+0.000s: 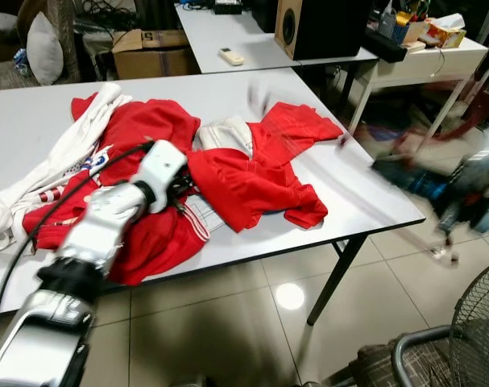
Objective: Hang hanger
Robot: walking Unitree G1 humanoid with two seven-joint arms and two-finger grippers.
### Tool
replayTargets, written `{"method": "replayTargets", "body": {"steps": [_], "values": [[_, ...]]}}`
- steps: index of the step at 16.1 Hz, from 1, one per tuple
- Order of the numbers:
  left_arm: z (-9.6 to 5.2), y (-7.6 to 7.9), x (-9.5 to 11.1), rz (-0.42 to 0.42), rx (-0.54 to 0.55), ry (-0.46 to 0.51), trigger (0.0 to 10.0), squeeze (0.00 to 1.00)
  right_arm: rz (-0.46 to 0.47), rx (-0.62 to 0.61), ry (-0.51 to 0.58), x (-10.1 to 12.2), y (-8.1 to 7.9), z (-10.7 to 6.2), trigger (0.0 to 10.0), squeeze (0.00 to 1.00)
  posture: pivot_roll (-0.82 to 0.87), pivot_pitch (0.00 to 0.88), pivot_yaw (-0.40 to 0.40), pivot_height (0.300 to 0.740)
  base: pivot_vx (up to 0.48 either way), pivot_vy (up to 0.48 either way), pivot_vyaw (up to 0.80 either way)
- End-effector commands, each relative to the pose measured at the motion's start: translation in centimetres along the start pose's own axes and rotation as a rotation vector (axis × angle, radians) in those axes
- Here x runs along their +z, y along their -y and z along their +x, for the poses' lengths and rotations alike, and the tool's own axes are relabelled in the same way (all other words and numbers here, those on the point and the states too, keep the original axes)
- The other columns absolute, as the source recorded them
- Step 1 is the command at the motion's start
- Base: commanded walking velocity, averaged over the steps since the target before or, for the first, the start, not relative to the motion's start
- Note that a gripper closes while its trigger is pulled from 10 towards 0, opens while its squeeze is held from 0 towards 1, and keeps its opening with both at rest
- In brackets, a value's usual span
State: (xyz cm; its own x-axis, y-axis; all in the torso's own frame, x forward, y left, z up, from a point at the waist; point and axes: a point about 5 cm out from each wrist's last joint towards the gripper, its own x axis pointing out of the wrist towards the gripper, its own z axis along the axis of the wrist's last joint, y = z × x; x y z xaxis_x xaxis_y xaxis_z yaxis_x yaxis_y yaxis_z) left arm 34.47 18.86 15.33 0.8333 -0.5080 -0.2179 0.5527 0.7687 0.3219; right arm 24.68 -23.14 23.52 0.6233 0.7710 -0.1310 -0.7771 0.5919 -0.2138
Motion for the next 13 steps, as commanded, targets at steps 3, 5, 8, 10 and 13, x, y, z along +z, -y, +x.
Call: {"method": "replayTargets", "body": {"steps": [3, 5, 8, 10, 13], "values": [[-3.0, 0.7, 2.7, -0.068, -0.137, 0.146, 10.0, 1.0, 0.046, -0.143, 0.005, 0.0, 0.2, 1.0, 10.0, 0.0, -0.13, 0.0, 0.036, 0.74, 0.0, 0.0, 0.0], [-5.9, 1.1, 3.4, -0.178, -0.224, 0.183, 10.0, 1.0, 0.102, -0.25, 0.025, -0.5, 0.0, 2.6, 10.0, 0.0, -0.12, 0.0, 0.039, 0.74, 0.0, 0.0, 0.0], [-7.9, -0.6, 6.1, -0.276, -0.075, 0.342, 10.0, 1.0, 0.194, -0.38, 0.033, -1.0, -0.1, 3.7, 10.0, 0.0, -0.11, 0.0, 0.041, 0.74, 0.0, 0.0, 0.0], [-7.0, -0.8, 6.6, -0.299, 0.072, 0.355, 10.0, 1.0, 0.17, -0.546, 0.152, -0.2, 0.1, 4.7, 10.0, 0.0, -0.11, 0.0, 0.046, 0.74, 0.0, 0.0, 0.0], [-5.3, 0.7, 5.8, -0.356, 0.233, 0.334, 10.0, 0.0, 0.352, -0.688, 0.224, -0.8, -0.6, 6.2, 10.0, 0.0, -0.11, 0.0, 0.042, 0.74, 0.0, 0.0, 0.0]]}}
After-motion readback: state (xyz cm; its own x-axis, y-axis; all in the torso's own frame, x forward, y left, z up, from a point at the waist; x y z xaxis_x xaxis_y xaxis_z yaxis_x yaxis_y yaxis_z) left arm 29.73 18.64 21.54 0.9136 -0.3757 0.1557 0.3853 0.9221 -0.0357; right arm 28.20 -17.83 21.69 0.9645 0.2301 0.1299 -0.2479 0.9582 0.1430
